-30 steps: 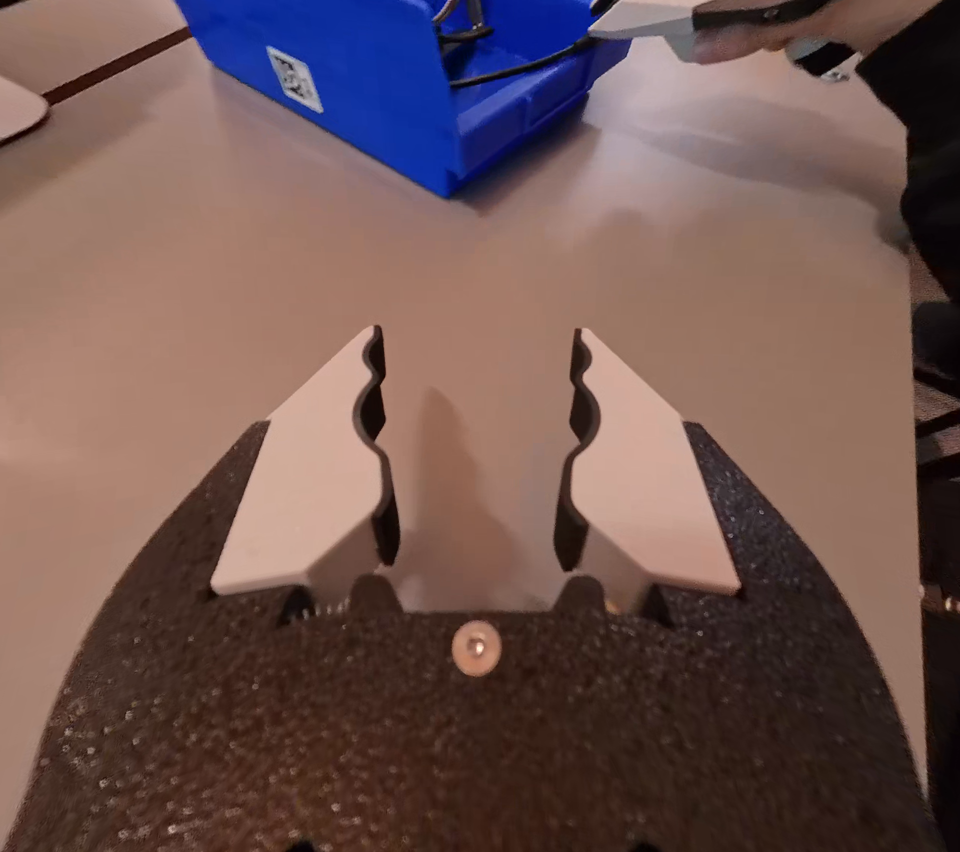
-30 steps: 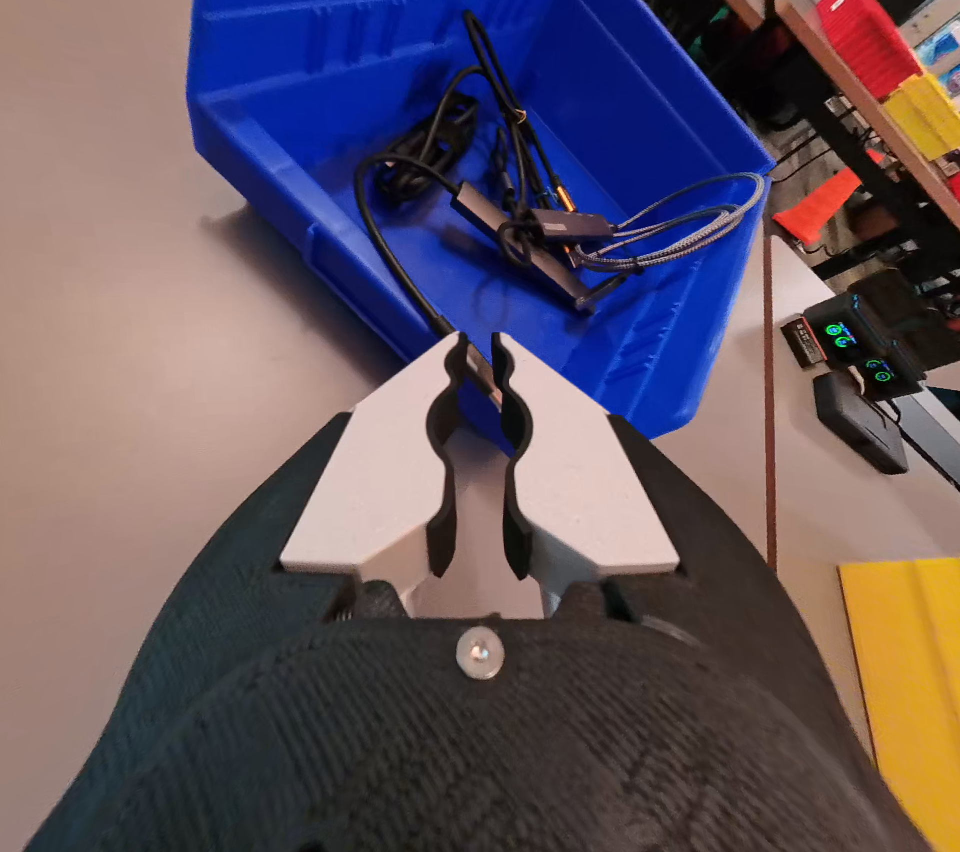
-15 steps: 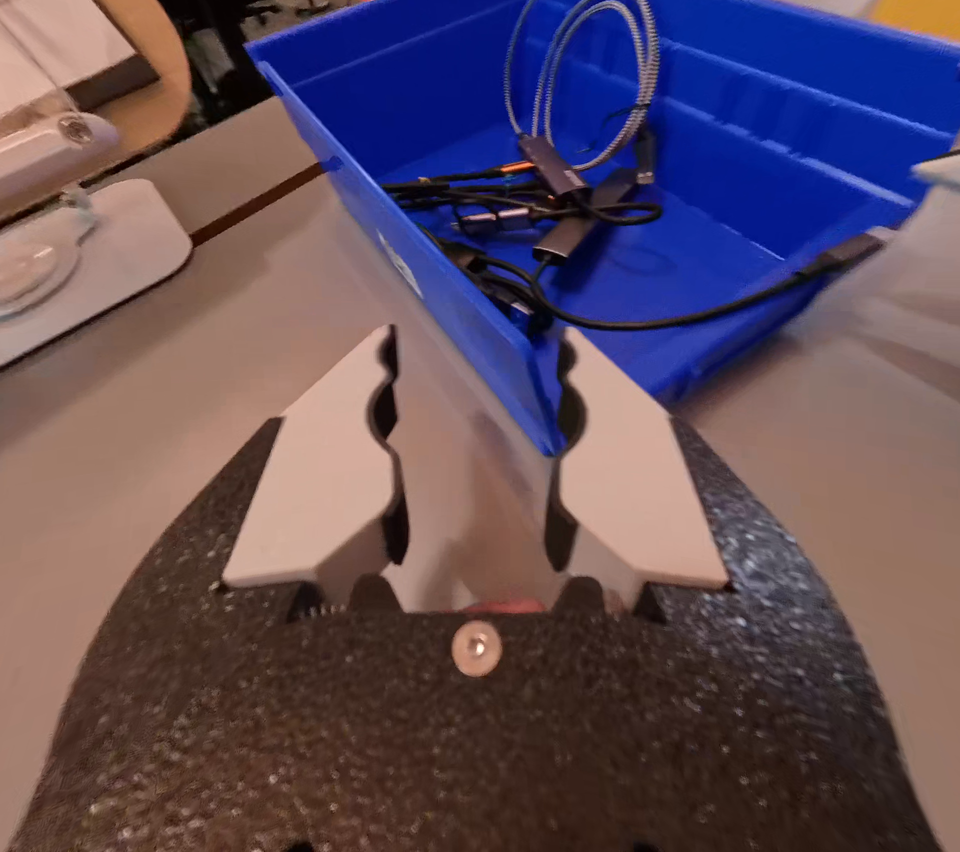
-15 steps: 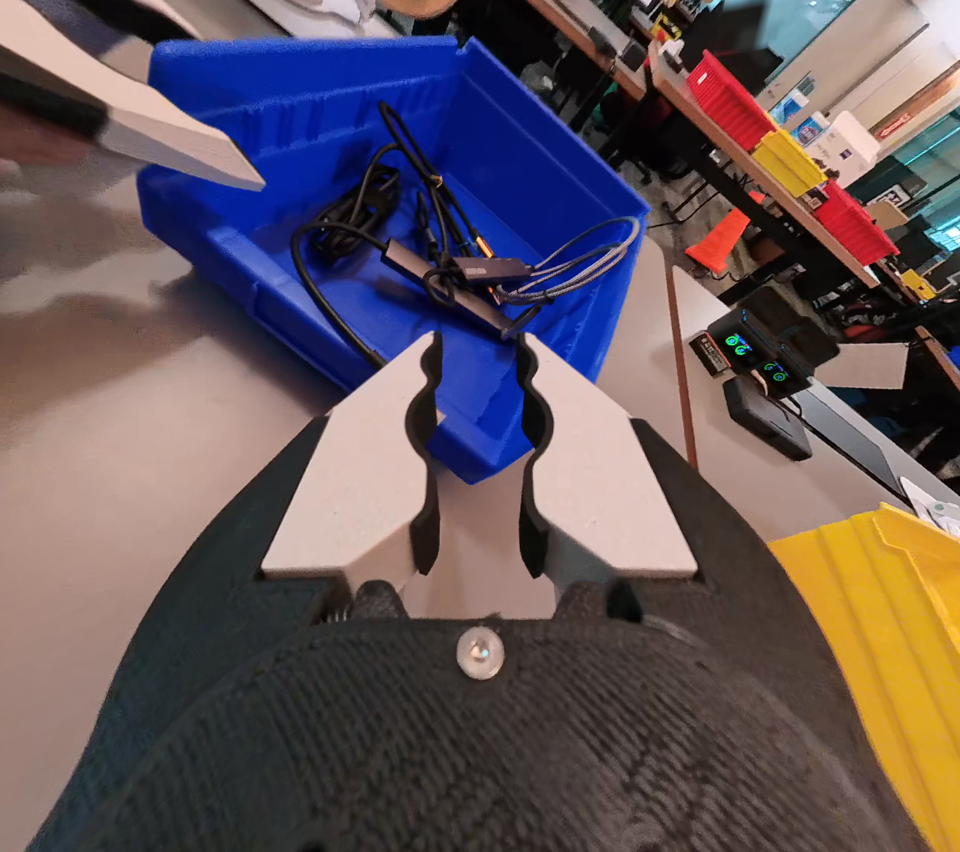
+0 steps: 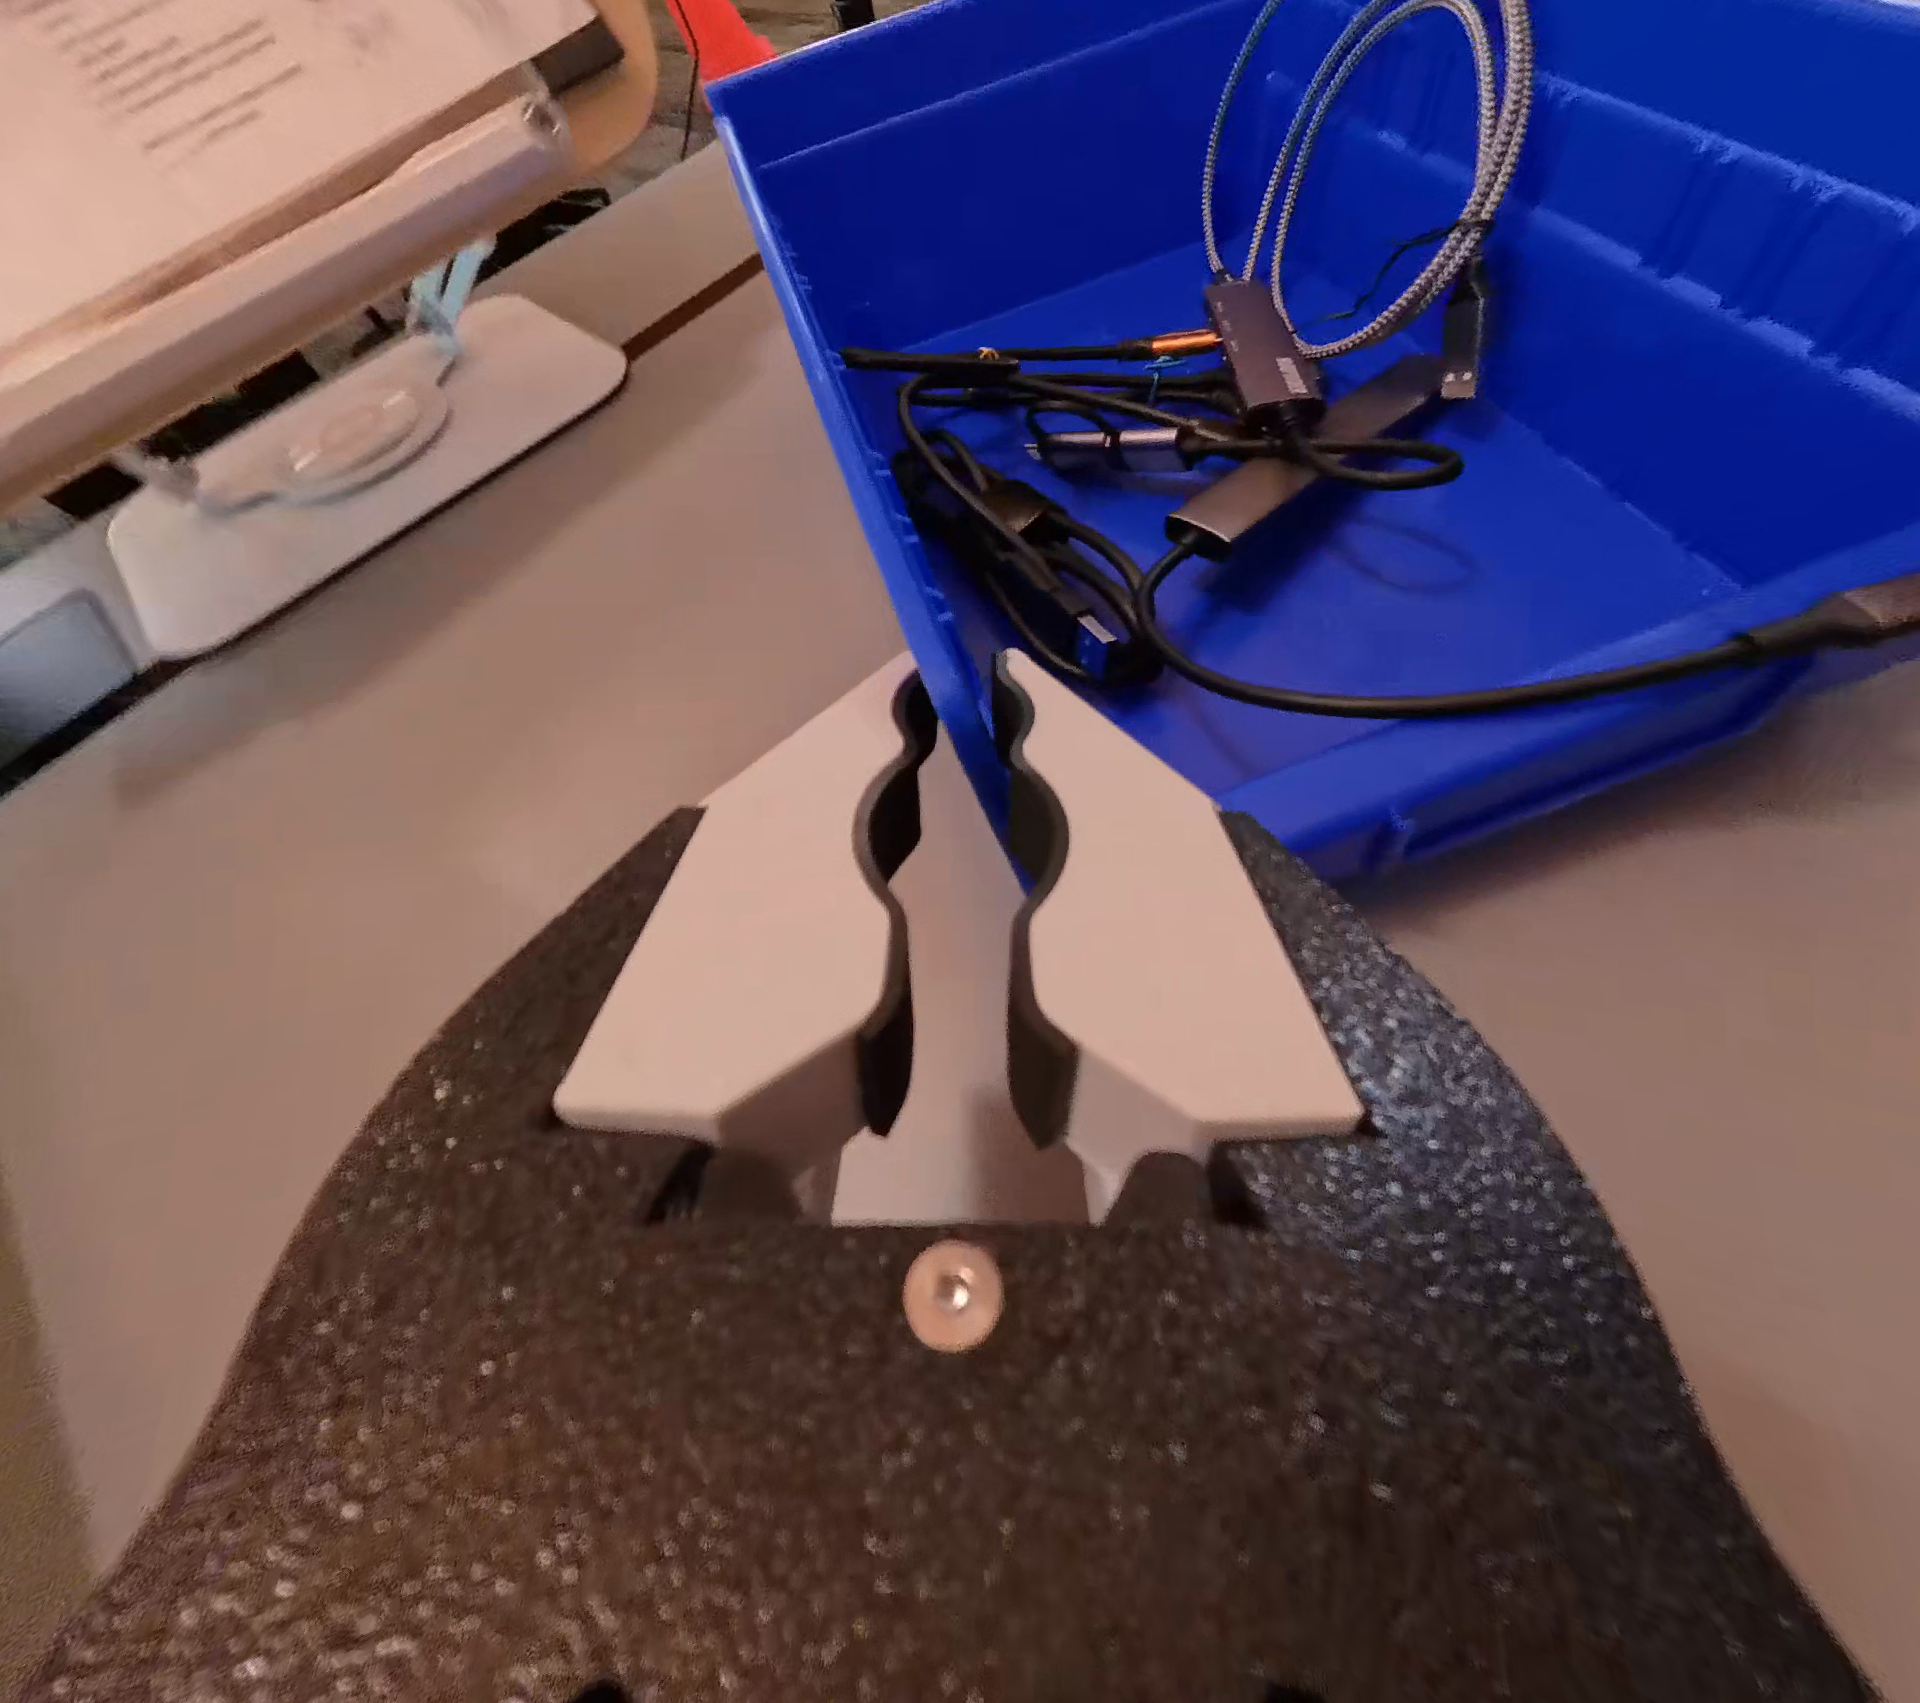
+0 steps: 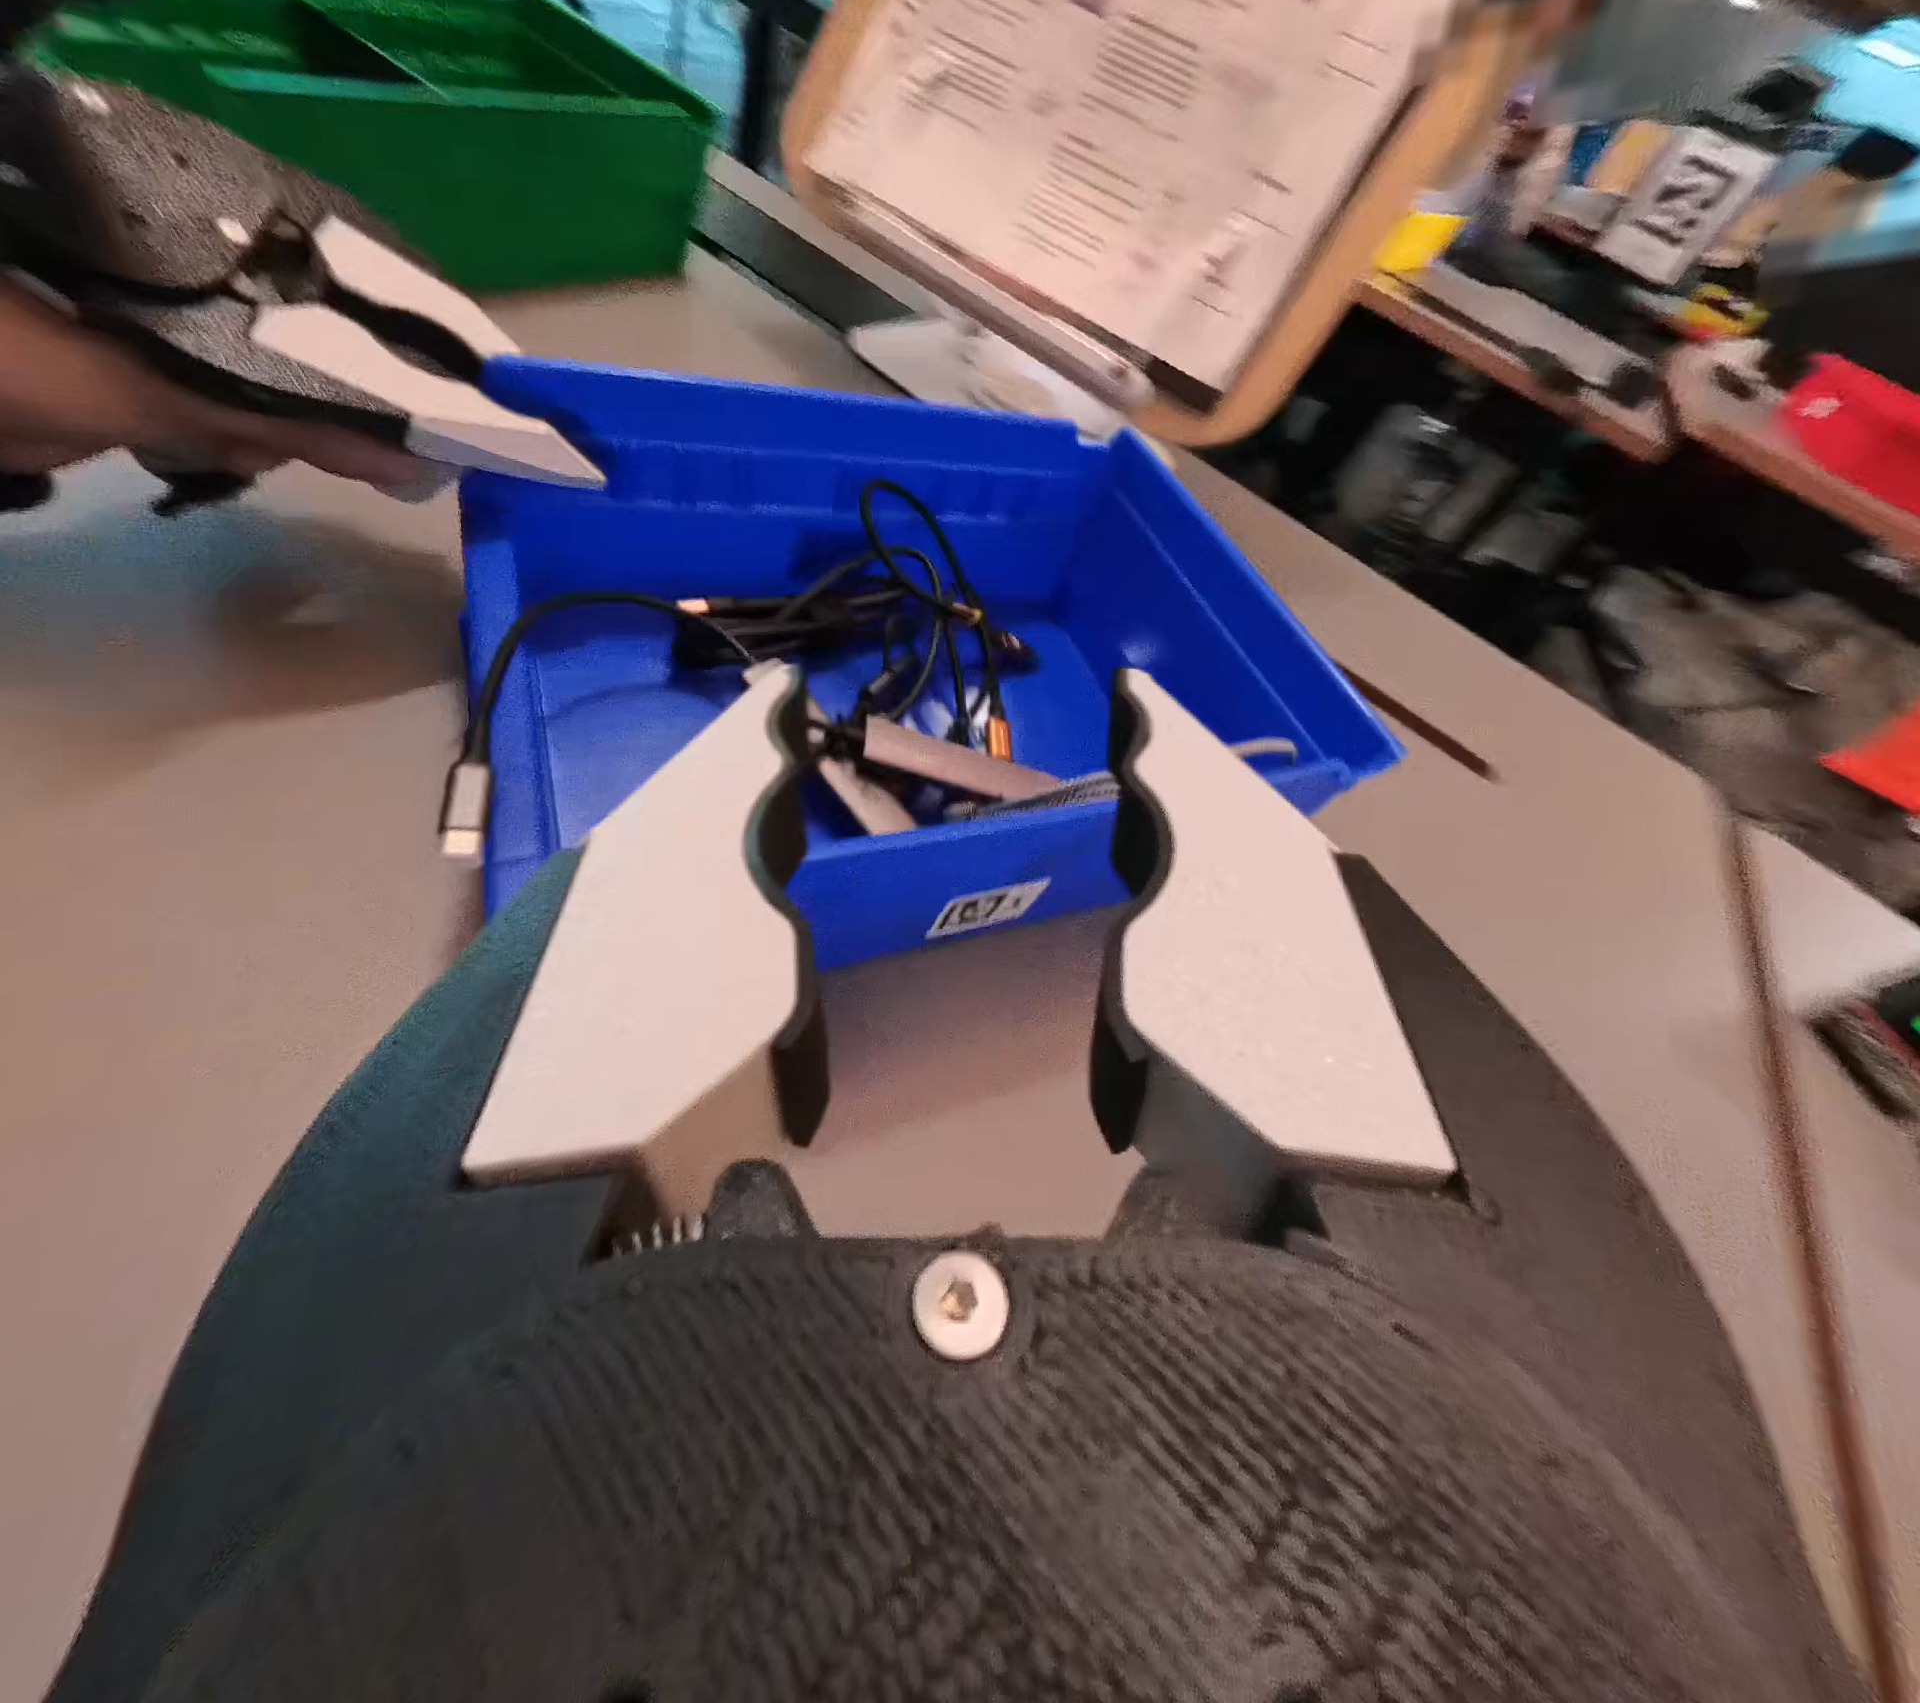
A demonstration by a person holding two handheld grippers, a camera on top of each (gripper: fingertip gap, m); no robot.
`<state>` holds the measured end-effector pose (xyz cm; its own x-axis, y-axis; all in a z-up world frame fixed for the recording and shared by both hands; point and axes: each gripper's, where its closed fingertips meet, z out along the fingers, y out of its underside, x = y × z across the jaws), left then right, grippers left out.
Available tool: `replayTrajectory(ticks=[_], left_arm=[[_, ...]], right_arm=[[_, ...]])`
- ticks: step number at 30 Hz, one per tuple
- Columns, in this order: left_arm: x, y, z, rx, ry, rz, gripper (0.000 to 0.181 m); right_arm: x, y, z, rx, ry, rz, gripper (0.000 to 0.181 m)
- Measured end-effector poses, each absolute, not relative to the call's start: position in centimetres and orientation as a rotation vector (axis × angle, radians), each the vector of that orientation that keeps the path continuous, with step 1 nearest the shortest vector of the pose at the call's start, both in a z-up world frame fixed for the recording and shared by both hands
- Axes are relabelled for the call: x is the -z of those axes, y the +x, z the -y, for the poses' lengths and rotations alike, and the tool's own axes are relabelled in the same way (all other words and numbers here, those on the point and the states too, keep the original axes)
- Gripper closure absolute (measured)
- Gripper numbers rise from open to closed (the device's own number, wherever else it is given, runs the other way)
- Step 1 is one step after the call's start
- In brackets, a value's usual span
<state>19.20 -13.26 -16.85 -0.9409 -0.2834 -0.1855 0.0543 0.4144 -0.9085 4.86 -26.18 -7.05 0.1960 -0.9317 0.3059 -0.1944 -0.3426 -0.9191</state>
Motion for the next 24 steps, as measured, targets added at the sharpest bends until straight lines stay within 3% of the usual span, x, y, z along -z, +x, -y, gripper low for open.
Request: replayTrajectory(ticks=[3, 8, 16, 24], left_arm=[[16.9, 18.2, 6.3, 1.584, -0.248, -2.415, 0.175], [16.8, 16.8, -5.1, 1.602, -0.399, -2.353, 0.179], [16.6, 15.8, -14.7, 1.552, -0.609, -2.161, 0.177], [16.6, 15.9, -14.8, 1.519, -0.594, -2.133, 0.175]], right_arm=[[5.8, 6.3, 20.8, 1.079, -1.661, -1.007, 0.096], [5.5, 9.8, 10.3, 0.785, -1.649, -0.941, 0.064], [4.1, 27.5, -1.3, 0.446, -1.669, -1.198, 0.070], [13.4, 39.1, -4.3, 0.307, -1.805, -1.682, 0.082]])
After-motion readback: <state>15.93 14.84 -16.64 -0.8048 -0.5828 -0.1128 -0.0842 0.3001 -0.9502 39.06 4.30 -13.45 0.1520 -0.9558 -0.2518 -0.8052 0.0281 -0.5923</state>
